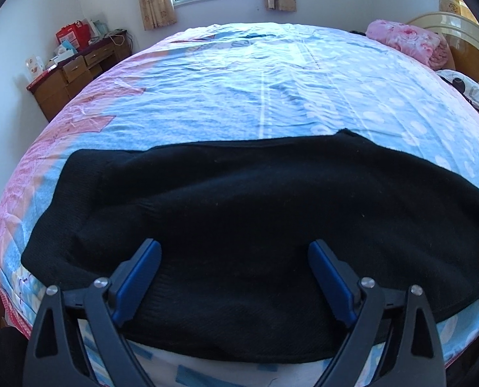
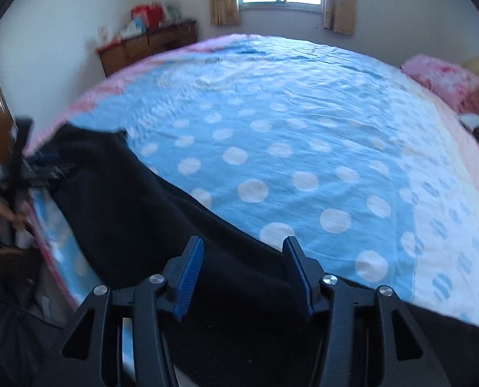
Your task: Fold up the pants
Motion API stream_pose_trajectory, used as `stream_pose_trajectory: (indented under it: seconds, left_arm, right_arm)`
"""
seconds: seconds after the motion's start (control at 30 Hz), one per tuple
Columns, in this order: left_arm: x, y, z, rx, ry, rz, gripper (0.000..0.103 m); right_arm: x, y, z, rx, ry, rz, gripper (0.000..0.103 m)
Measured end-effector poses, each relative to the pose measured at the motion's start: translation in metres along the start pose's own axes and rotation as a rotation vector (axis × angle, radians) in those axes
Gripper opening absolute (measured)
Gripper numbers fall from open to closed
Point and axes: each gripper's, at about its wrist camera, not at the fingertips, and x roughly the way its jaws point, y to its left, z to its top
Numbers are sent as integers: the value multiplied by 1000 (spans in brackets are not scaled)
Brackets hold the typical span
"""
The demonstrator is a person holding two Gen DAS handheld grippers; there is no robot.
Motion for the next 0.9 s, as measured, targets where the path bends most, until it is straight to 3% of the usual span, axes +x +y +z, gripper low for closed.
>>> stream_pose_trajectory:
  seconds: [0.1,0.23,0.3,0.33,0.37,0.5,0.67,0.8,0.9]
  left_arm:
    - [0,-1,0,-2,2,-1,95]
    - [0,-1,0,-1,6,1,95]
    - [0,-1,0,-2,7,0,95]
    - [0,-1,0,-3,7,0,95]
    - [0,-1,0,-3,6,0,95]
    - [-1,-1,0,-1,4,-1,95]
    - [0,-1,-1,-1,0,4,96]
    - [-1,1,-1,-4,-2,-4,96]
    - [-2,2,0,-3,-3,-13,96]
  right_arm:
    - [22,8,2,-39,25,-17,53]
    - [47,23,5,-129,59,27,49]
    - [50,24,6,-158,56,58,35]
    - [50,22,8,-155,65,65,16]
    - [49,19,9,-138,76,71,12]
    - [42,5,2,0,31,90,9]
    - [37,-26,-8,322,-119,53,5]
    - [45,-9,-6,252,-97,14,7]
    - [29,-22,-6,342,-133,135,13]
